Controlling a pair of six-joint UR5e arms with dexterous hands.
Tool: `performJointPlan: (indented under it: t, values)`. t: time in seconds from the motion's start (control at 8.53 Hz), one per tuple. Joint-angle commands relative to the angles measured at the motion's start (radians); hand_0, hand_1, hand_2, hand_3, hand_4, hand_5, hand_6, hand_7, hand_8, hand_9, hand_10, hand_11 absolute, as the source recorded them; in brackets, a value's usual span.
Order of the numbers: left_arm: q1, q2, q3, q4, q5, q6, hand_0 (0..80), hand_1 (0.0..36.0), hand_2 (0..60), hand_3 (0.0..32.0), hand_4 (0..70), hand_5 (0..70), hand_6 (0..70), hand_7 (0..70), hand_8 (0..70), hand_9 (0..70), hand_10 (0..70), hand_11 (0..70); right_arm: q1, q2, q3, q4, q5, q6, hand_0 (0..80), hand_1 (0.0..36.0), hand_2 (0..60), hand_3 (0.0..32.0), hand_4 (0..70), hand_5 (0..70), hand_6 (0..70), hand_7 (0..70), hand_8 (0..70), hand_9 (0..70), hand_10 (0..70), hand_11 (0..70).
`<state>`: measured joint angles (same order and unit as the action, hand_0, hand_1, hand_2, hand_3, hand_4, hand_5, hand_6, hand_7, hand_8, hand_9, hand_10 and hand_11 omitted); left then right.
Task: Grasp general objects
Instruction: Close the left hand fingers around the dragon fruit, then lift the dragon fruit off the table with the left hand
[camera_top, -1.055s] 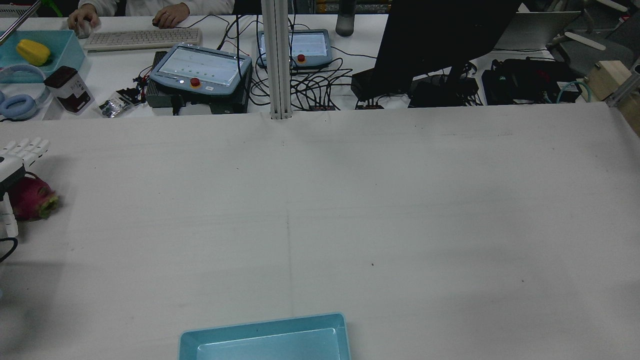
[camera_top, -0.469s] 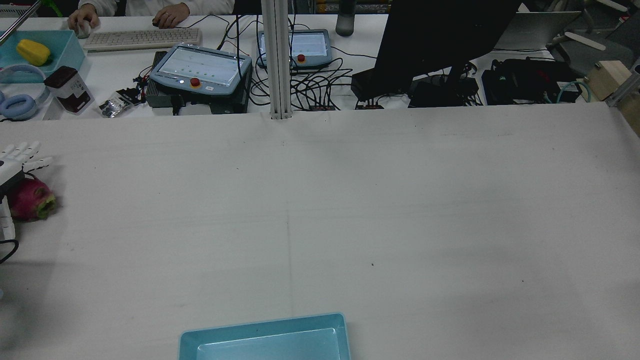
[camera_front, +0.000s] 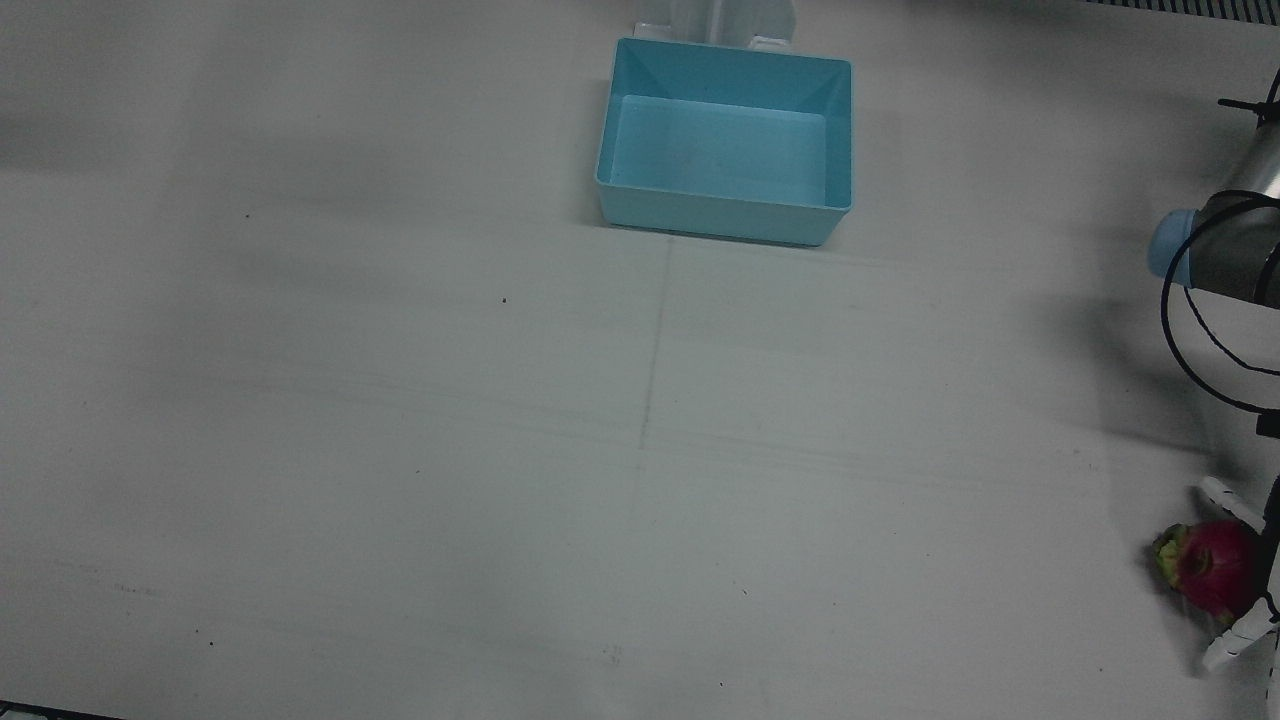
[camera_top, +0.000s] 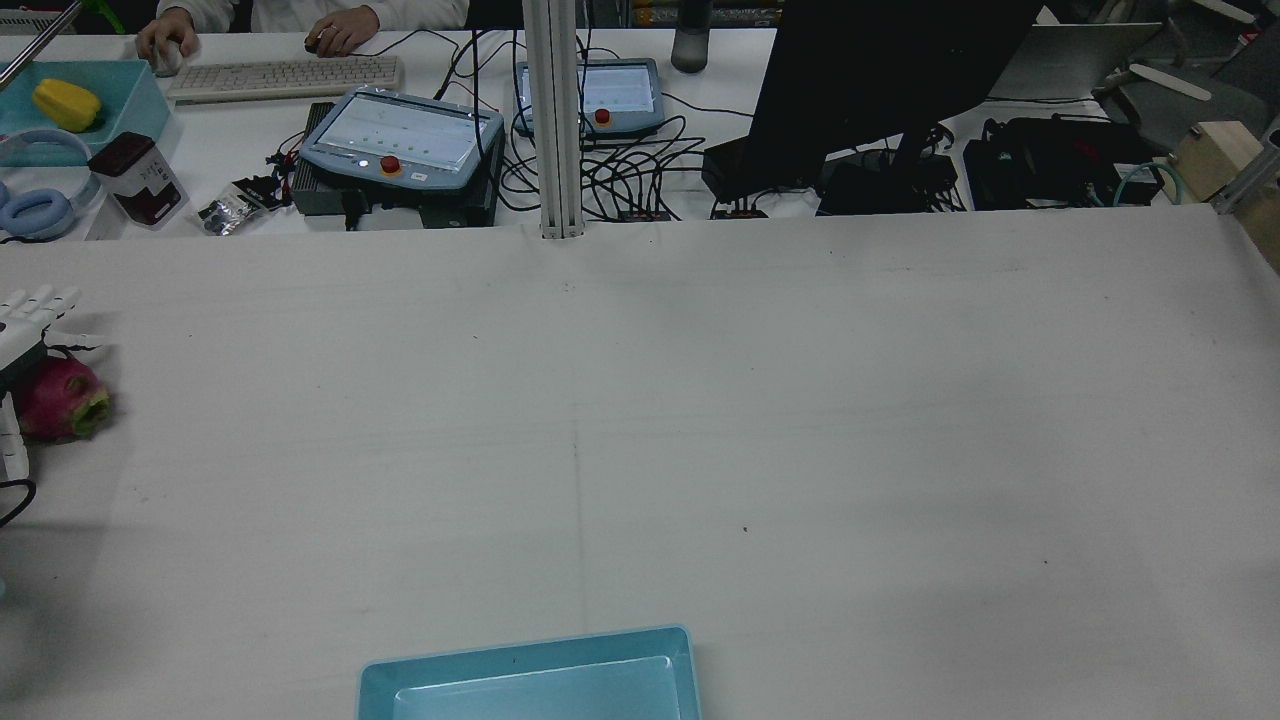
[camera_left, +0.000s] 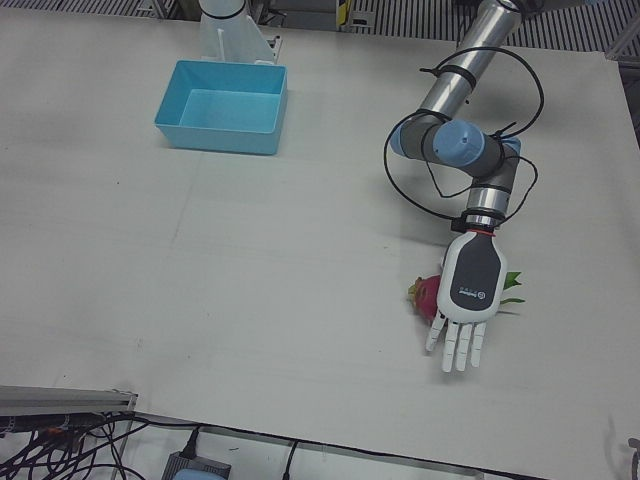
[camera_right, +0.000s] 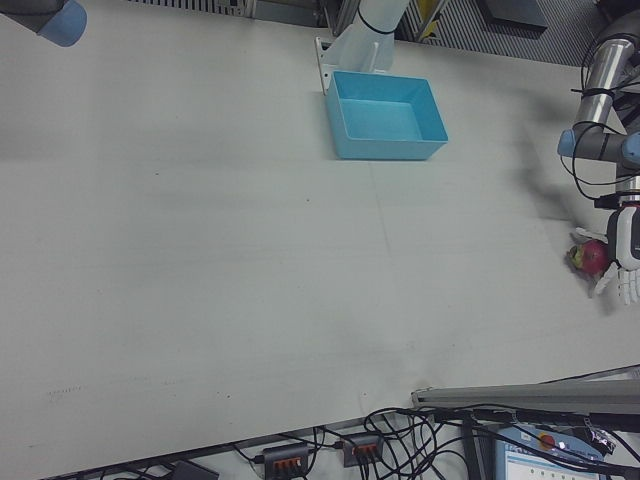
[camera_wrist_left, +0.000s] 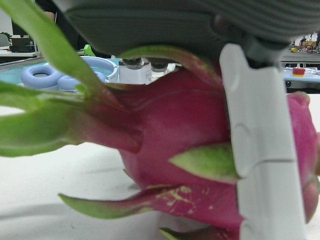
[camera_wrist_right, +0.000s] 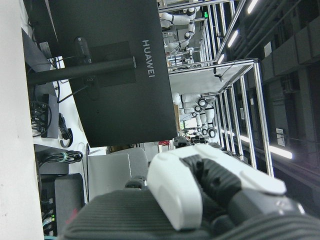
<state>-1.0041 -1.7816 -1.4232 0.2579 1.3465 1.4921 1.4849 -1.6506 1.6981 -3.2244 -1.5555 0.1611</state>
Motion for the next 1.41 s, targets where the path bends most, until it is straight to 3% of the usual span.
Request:
performJointPlan:
  t: [0.0,0.12,0.23,0.35,0.47,0.59,0.7,0.94,1.29]
  values:
    - [-0.001,0.001,-0.01,0.009,-0.038,-0.003,54.8,23.4,16.3,0.0,40.4,0.0,0.0,17.1,0.0,2.0,1.1,2.9,0.0,0.0,0.0,-0.002,0.0,0.0,0.0,0.0,0.0,0.0,0.0,0.0,0.0,0.0,0.0,0.0,0.0,0.0]
    - [-0.001,0.001,-0.006,0.009,-0.04,-0.003,53.6,27.4,41.9,0.0,48.8,0.0,3.2,23.7,3.2,9.6,9.3,15.2,0.0,0.0,0.0,-0.002,0.0,0.0,0.0,0.0,0.0,0.0,0.0,0.0,0.0,0.0,0.0,0.0,0.0,0.0]
    - [-0.001,0.002,-0.003,0.004,-0.04,-0.001,55.5,25.1,43.8,0.0,70.0,2.2,17.7,34.3,22.7,35.4,34.1,49.4,0.0,0.0,0.0,0.0,0.0,0.0,0.0,0.0,0.0,0.0,0.0,0.0,0.0,0.0,0.0,0.0,0.0,0.0]
    - [-0.001,0.002,0.0,0.003,-0.041,-0.001,55.0,22.9,40.1,0.0,70.0,2.7,20.9,36.1,26.7,40.3,40.9,58.1,0.0,0.0,0.0,0.0,0.0,0.0,0.0,0.0,0.0,0.0,0.0,0.0,0.0,0.0,0.0,0.0,0.0,0.0]
    - [-0.001,0.002,0.001,-0.002,-0.043,0.0,54.5,22.5,45.6,0.0,70.0,4.0,27.0,38.4,31.3,44.9,50.0,70.0,0.0,0.0,0.0,0.0,0.0,0.0,0.0,0.0,0.0,0.0,0.0,0.0,0.0,0.0,0.0,0.0,0.0,0.0]
    - [-0.004,0.008,-0.012,0.001,-0.067,-0.001,52.7,20.5,54.1,0.0,70.0,5.7,35.1,39.0,41.0,46.4,57.4,70.0,0.0,0.0,0.0,0.0,0.0,0.0,0.0,0.0,0.0,0.0,0.0,0.0,0.0,0.0,0.0,0.0,0.0,0.0]
    - [-0.005,0.011,-0.038,0.004,-0.084,-0.006,51.1,17.5,52.8,0.0,70.0,7.5,37.7,40.2,47.4,46.4,56.7,70.0,0.0,0.0,0.0,-0.002,0.0,0.0,0.0,0.0,0.0,0.0,0.0,0.0,0.0,0.0,0.0,0.0,0.0,0.0]
    - [-0.008,0.027,-0.164,0.065,-0.087,-0.003,52.7,21.2,60.0,0.0,70.0,8.5,42.8,40.6,48.5,46.6,61.5,70.0,0.0,0.0,0.0,-0.002,0.0,0.0,0.0,0.0,0.0,0.0,0.0,0.0,0.0,0.0,0.0,0.0,0.0,0.0]
    - [-0.033,0.019,-0.438,0.226,-0.081,-0.019,50.8,20.5,60.0,0.0,70.0,3.9,39.5,38.8,45.9,43.6,61.4,70.0,0.0,0.0,0.002,-0.002,0.0,0.0,0.0,0.0,0.0,0.0,0.0,0.0,0.0,0.0,0.0,0.0,0.0,0.0]
